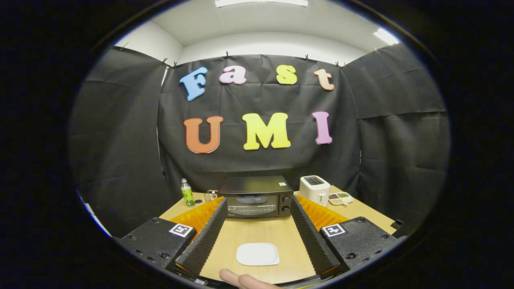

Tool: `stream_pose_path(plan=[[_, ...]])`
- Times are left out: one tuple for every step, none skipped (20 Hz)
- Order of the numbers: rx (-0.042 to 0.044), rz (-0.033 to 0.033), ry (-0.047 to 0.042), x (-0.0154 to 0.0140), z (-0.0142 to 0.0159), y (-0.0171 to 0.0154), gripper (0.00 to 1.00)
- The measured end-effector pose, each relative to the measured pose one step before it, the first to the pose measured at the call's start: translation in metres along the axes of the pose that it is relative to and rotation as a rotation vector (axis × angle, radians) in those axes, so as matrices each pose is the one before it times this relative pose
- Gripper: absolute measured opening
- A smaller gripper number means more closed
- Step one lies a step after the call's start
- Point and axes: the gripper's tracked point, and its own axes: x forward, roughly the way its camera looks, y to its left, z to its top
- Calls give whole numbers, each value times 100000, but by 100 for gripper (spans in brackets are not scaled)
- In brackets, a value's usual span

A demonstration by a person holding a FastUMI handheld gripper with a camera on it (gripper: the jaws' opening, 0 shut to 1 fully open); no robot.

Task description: Open the toaster oven, put the food inside, and close the toaster oven door.

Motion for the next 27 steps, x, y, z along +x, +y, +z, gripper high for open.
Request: stream_pose_path(plan=[[-53, 144, -17, -36, -44, 94, 100], [-127, 361, 16, 11, -164, 161, 100], [-213, 355, 182, 6, -146, 111, 100], [-267, 310, 202, -34, -128, 125, 100], [-139, 277, 177, -34, -109, 113, 100], [-185, 142, 80, 25, -97, 130, 100], [-171, 143, 145, -84, -128, 63, 100], [-34, 132, 120, 4, -61, 41, 100], [61, 128, -32, 41, -21, 49, 100], [-13, -4, 62, -49, -48, 21, 100], [-102, -28, 146, -74, -42, 8, 100], [-75, -65, 145, 38, -106, -20, 100], [57, -102, 40, -24, -28, -2, 100], [-13, 29, 55, 62, -91, -66, 100], [63, -30, 89, -54, -76, 34, 100], [52, -28, 29, -61, -1, -31, 100], [41, 16, -43, -48, 37, -15, 100], [49, 25, 7, -4, -95, -7, 100], [-38, 158, 71, -41, -78, 53, 100], [-92, 249, -98, 48, -105, 74, 100], [-52, -24, 70, -4, -32, -36, 100], [33, 151, -48, 29, -38, -37, 100], [-61, 165, -39, -15, -42, 61, 100], [33, -21, -4, -14, -77, -43, 100], [71, 60, -31, -60, -85, -11, 100], [-10, 49, 146, 120, -147, -49, 100], [-28, -43, 224, -52, -123, -58, 100]])
